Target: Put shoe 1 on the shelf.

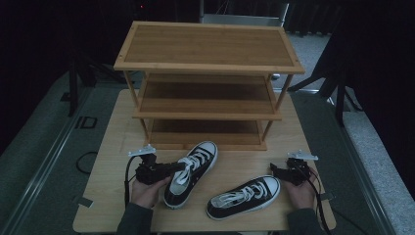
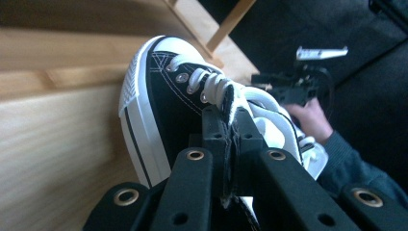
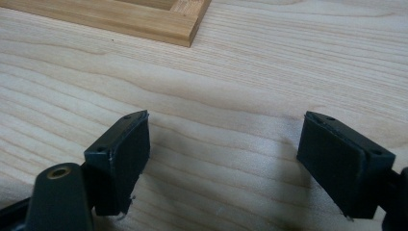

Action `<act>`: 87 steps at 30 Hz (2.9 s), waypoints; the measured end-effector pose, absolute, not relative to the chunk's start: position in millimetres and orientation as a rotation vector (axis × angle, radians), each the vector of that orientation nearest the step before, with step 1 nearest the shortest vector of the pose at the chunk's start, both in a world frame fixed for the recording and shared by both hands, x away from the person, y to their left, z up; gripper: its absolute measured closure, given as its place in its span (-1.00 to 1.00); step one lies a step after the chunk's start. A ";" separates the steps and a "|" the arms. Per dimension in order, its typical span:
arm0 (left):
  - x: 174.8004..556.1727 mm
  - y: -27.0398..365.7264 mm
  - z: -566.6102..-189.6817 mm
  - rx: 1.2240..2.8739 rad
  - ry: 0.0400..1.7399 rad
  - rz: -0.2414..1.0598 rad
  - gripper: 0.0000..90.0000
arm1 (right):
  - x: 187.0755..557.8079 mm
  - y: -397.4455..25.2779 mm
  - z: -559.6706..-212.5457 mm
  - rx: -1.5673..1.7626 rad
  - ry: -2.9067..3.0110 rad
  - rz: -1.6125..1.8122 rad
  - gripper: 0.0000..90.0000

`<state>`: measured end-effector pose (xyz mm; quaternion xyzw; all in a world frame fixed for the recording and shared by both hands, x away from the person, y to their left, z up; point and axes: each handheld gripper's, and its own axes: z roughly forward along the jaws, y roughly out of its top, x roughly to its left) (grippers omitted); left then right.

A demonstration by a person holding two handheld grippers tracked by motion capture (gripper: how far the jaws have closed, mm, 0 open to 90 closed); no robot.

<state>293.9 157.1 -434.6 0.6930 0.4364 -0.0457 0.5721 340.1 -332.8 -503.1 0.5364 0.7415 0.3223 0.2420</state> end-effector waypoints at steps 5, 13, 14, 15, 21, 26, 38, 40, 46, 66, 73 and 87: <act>287.5 168.7 -412.0 1.593 1.003 -0.108 0.95 | 340.1 -332.8 -503.1 1.467 2.027 0.881 -0.59; 279.8 182.3 -383.5 1.512 0.963 -0.174 0.95 | 340.1 -332.7 -503.1 1.468 2.025 0.882 -0.59; 279.2 183.5 -379.0 1.507 0.957 -0.174 0.95 | 340.1 -332.7 -503.1 1.468 2.025 0.882 -0.59; 278.6 184.2 -374.2 1.501 0.952 -0.170 0.95 | 340.1 -332.7 -503.1 1.468 2.026 0.882 -0.59; 281.9 186.5 -348.3 1.451 0.956 -0.138 0.95 | 340.1 -332.6 -503.1 1.469 2.024 0.883 -0.59; 289.3 186.1 -337.1 1.433 0.963 -0.115 0.95 | 340.1 -332.6 -503.0 1.470 2.024 0.884 -0.59; 324.1 174.6 -313.8 1.357 0.996 -0.017 0.94 | 340.0 -332.7 -503.0 1.470 2.024 0.883 -0.59; 331.8 171.6 -311.5 1.353 1.007 0.001 0.94 | 340.0 -332.7 -503.0 1.470 2.024 0.883 -0.59; 350.6 158.1 -307.0 1.349 1.047 0.071 0.94 | 340.0 -332.7 -503.0 1.469 2.024 0.883 -0.59; 413.0 122.7 -310.8 1.208 1.183 0.207 0.94 | 340.1 -332.8 -503.1 1.469 2.024 0.883 -0.59; 430.4 122.2 -320.1 1.232 1.189 0.235 0.94 | 340.4 -332.9 -503.2 1.464 2.025 0.883 -0.59; 455.2 118.5 -325.1 1.179 1.292 0.274 0.93 | 340.5 -333.0 -503.1 1.462 2.027 0.883 -0.59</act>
